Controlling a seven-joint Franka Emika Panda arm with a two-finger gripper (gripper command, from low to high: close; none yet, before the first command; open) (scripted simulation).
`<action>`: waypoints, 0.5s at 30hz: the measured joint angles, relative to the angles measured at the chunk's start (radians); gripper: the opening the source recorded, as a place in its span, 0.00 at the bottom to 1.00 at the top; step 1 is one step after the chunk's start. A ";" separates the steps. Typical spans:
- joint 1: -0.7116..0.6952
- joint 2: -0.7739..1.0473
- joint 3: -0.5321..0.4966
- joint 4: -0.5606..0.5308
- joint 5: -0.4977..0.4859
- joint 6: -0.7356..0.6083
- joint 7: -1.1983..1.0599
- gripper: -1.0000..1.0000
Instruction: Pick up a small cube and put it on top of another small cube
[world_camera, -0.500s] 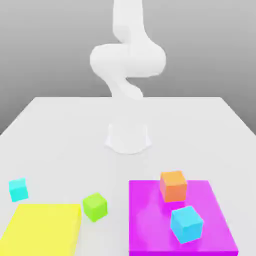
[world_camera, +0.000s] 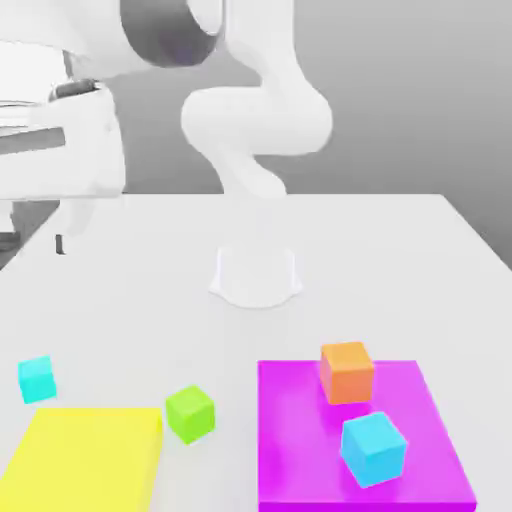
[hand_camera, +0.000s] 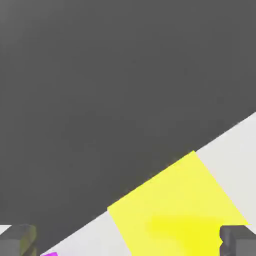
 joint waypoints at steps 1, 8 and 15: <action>-0.013 0.036 -0.015 -0.011 0.011 0.017 0.002 0.50; -0.143 0.284 -0.094 -0.087 0.059 0.137 0.042 0.50; -0.275 0.504 0.008 -0.074 0.209 0.279 -0.048 0.50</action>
